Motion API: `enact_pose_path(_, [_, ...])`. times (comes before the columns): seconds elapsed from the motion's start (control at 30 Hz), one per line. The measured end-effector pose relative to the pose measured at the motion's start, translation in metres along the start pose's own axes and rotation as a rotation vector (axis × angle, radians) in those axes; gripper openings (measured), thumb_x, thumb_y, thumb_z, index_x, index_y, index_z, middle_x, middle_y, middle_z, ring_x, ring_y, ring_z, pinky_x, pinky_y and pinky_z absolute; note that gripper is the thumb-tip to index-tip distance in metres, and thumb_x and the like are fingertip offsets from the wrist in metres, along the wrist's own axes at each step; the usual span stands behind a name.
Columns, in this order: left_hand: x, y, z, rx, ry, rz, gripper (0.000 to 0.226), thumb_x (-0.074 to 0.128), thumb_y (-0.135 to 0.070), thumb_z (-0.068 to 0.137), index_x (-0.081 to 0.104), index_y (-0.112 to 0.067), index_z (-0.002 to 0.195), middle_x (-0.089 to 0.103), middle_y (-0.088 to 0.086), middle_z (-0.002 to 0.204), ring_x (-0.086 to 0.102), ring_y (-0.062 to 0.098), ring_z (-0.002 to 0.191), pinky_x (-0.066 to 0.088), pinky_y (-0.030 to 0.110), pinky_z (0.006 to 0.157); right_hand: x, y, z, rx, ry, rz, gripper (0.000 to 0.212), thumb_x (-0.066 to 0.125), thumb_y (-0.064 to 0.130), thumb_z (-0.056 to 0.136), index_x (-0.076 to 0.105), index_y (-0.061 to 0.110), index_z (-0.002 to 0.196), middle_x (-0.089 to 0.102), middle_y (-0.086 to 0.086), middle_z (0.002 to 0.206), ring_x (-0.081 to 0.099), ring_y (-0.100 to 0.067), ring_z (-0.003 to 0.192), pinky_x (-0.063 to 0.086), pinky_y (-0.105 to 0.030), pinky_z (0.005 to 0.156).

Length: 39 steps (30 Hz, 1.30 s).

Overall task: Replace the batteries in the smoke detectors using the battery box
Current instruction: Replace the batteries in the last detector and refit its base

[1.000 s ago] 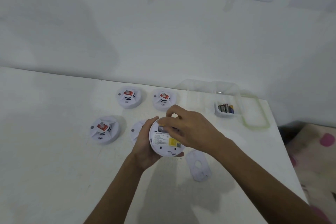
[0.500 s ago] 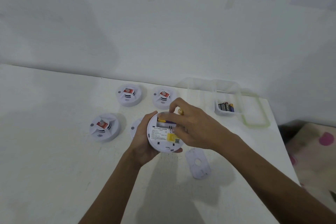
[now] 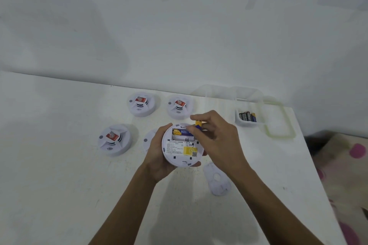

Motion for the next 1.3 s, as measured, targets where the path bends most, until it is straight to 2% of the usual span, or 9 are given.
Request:
enact_pose_path(0.2, [0.006, -0.005, -0.002, 0.073, -0.043, 0.019, 0.027, 0.067, -0.047, 0.061, 0.079, -0.026, 0.074, 0.075, 0.003, 0.079, 0.072, 0.017, 0.068, 0.058, 0.027, 0.057, -0.003, 0.004, -0.014, -0.081, -0.208, 0.020, 0.024, 0.061, 0.040, 0.084, 0.066, 0.018, 0.093, 0.065, 0.006, 0.093, 0.063, -0.009, 0.089, 0.054, -0.019, 0.079])
enact_pose_path(0.4, [-0.007, 0.004, 0.003, -0.011, -0.148, -0.044, 0.064, 0.020, -0.035, 0.099, 0.079, -0.024, 0.076, 0.075, 0.006, 0.083, 0.072, 0.020, 0.072, 0.059, 0.031, 0.061, -0.001, -0.010, -0.021, 0.034, -0.315, 0.033, 0.016, 0.071, 0.028, 0.082, 0.058, 0.022, 0.086, 0.066, 0.008, 0.079, 0.064, -0.008, 0.077, 0.050, -0.008, 0.067])
enact_pose_path(0.5, [-0.017, 0.003, 0.004, 0.030, -0.149, 0.014, 0.037, 0.050, -0.050, 0.086, 0.078, -0.025, 0.086, 0.075, 0.006, 0.091, 0.069, 0.023, 0.083, 0.059, 0.032, 0.069, 0.000, -0.011, -0.025, 0.033, -0.340, 0.004, 0.015, 0.071, 0.029, 0.081, 0.059, 0.022, 0.087, 0.066, 0.009, 0.080, 0.063, -0.004, 0.083, 0.049, -0.005, 0.069])
enact_pose_path(0.6, [-0.012, 0.002, 0.007, 0.046, -0.055, 0.065, 0.060, 0.086, -0.060, 0.038, 0.078, -0.025, 0.086, 0.075, 0.006, 0.091, 0.071, 0.020, 0.079, 0.059, 0.032, 0.071, -0.001, -0.013, -0.027, 0.049, -0.355, 0.011, 0.013, 0.070, 0.028, 0.082, 0.060, 0.024, 0.089, 0.068, 0.009, 0.082, 0.064, -0.004, 0.082, 0.052, -0.008, 0.070])
enact_pose_path(0.8, [-0.006, -0.003, 0.004, 0.092, -0.042, 0.060, 0.052, 0.083, -0.059, 0.048, 0.078, -0.026, 0.088, 0.075, 0.004, 0.092, 0.072, 0.019, 0.080, 0.058, 0.031, 0.066, 0.002, -0.015, -0.031, 0.071, -0.333, 0.023, 0.013, 0.066, 0.030, 0.084, 0.065, 0.021, 0.093, 0.070, 0.009, 0.087, 0.065, -0.001, 0.082, 0.051, -0.006, 0.071])
enact_pose_path(0.87, [-0.008, -0.005, 0.002, 0.082, -0.136, 0.055, 0.031, 0.064, -0.054, 0.076, 0.079, -0.027, 0.083, 0.075, 0.003, 0.088, 0.072, 0.017, 0.077, 0.058, 0.028, 0.066, 0.006, -0.013, -0.034, 0.032, -0.326, -0.026, 0.027, 0.061, 0.038, 0.083, 0.068, 0.016, 0.096, 0.071, 0.004, 0.091, 0.064, 0.000, 0.078, 0.048, -0.003, 0.073])
enact_pose_path(0.93, [-0.011, -0.001, 0.001, 0.056, -0.172, 0.038, 0.053, 0.033, -0.039, 0.095, 0.079, -0.027, 0.071, 0.075, 0.001, 0.077, 0.072, 0.015, 0.068, 0.057, 0.025, 0.059, 0.008, -0.013, -0.036, 0.003, -0.343, -0.095, 0.036, 0.057, 0.043, 0.083, 0.069, 0.013, 0.098, 0.072, 0.000, 0.095, 0.060, 0.005, 0.079, 0.046, 0.000, 0.075])
enact_pose_path(1.07, [-0.007, -0.007, 0.000, 0.118, -0.154, 0.090, 0.046, 0.079, -0.063, 0.048, 0.079, -0.029, 0.078, 0.076, 0.001, 0.083, 0.072, 0.015, 0.072, 0.058, 0.025, 0.062, 0.009, -0.017, -0.040, -0.022, -0.414, -0.157, 0.028, 0.067, 0.033, 0.080, 0.069, 0.008, 0.091, 0.070, -0.006, 0.094, 0.058, -0.002, 0.080, 0.043, 0.002, 0.076])
enact_pose_path(1.3, [0.005, -0.008, -0.001, 0.177, -0.070, 0.122, 0.053, 0.082, -0.069, 0.030, 0.077, -0.037, 0.072, 0.075, -0.009, 0.078, 0.071, 0.007, 0.072, 0.056, 0.018, 0.063, 0.012, -0.014, -0.043, -0.048, -0.467, -0.213, 0.025, 0.069, 0.027, 0.076, 0.070, 0.004, 0.088, 0.066, -0.012, 0.096, 0.060, -0.015, 0.083, 0.055, -0.019, 0.068])
Point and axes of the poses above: each hand's wrist, its own z-axis towards the middle knuckle, its own x-axis out of the palm, y = z × x, the point moved 8 cm from there along z, towards the middle knuckle
